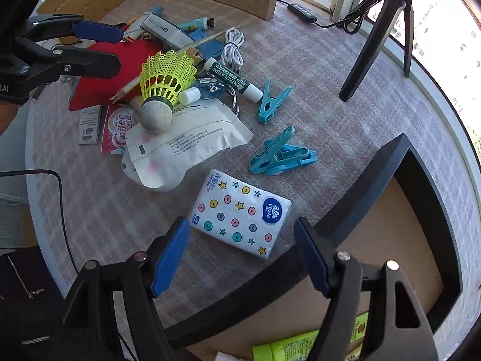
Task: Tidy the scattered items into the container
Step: 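Grasp the dotted white tissue pack with the right tool while the left tool grasps the yellow shuttlecock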
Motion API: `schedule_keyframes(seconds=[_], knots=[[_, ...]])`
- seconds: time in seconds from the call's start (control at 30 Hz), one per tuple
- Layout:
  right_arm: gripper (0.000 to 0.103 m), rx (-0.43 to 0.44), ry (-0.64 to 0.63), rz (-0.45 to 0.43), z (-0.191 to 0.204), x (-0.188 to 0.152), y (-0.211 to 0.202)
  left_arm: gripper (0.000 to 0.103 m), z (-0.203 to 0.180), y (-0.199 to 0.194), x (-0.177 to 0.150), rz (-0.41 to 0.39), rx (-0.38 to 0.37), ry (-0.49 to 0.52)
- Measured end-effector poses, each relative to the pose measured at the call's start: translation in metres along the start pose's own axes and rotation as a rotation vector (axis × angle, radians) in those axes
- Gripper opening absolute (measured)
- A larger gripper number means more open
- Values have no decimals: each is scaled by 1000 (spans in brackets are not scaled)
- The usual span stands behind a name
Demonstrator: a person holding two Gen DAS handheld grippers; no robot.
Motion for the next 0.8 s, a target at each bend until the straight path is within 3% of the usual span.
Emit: schedule_keyframes(seconds=[0.2, 0.57, 0.8], knots=[[71, 7, 139, 20, -6, 5, 2, 74, 4, 6, 13, 33, -46, 43], [71, -94, 268, 110, 1, 1, 16, 74, 4, 16, 22, 82, -115, 126], [71, -115, 310, 136, 0, 0, 25, 74, 2, 33, 21, 141, -164, 155]])
Point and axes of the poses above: each gripper's, at about its wrist camera, not at the fingertips, and y roughly the way its jaws point, z to its left, x to its top, the point moved 6 cm from there along y, roughly the way its jaws point, and after that the axes turned 12 degrees about -x, right-handed, at the moved point
